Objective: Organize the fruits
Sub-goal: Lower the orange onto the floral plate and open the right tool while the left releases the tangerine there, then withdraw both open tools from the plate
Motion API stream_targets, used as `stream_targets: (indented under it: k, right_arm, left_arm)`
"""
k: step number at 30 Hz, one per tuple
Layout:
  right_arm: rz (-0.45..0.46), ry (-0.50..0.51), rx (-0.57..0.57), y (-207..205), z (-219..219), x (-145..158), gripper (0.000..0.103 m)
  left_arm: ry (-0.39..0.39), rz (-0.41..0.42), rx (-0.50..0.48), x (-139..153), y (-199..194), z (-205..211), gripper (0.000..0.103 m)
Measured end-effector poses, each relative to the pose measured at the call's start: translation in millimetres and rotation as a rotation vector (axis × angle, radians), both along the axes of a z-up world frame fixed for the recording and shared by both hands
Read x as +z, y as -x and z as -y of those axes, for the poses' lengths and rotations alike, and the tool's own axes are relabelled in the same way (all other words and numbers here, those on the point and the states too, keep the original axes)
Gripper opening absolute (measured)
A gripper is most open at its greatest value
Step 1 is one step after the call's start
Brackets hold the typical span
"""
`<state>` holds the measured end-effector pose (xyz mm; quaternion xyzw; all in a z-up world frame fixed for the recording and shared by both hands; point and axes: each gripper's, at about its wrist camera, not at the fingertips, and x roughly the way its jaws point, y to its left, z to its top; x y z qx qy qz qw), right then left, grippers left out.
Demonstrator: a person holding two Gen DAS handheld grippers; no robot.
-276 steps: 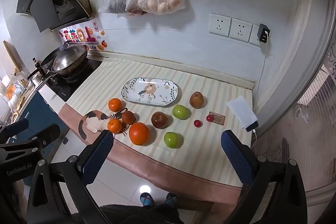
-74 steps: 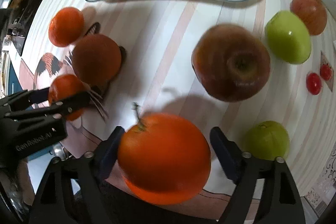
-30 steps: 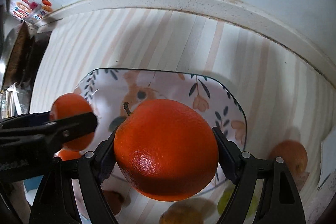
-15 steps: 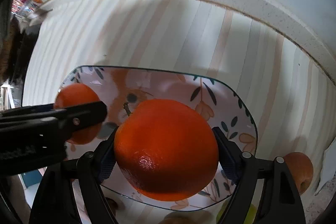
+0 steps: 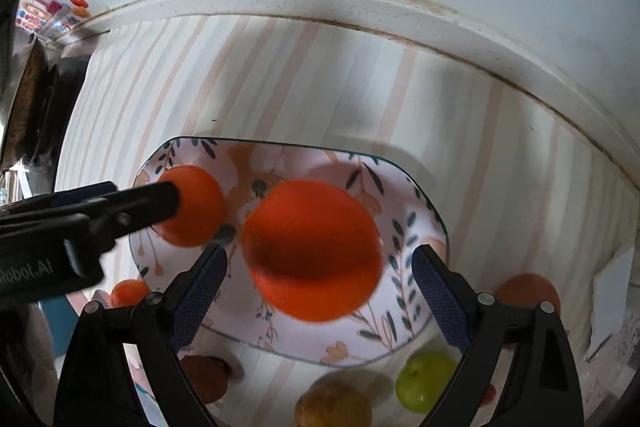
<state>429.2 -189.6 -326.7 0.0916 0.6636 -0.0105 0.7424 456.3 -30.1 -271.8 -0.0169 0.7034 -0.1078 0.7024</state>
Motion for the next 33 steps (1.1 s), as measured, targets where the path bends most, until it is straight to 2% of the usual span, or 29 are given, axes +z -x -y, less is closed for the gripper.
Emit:
stream_targets:
  k: [10, 13, 33]
  right_arm:
    - [0.035, 0.04, -0.091, 60.9, 7.6, 46.9, 0.096]
    - [0.055, 0.025, -0.104, 78.2, 6.4, 58.1, 0.096]
    - [0.249, 0.009, -0.105, 164.5, -20.5, 145.9, 0.096]
  left_arm:
    - [-0.096, 0.145, -0.007, 39.1, 51.7, -18.7, 0.083]
    - [-0.107, 0.176, -0.016, 48.9, 69.7, -21.8, 0.083]
    - [-0.056, 0.334, -0.024, 120.5, 155.0, -49.1, 0.083]
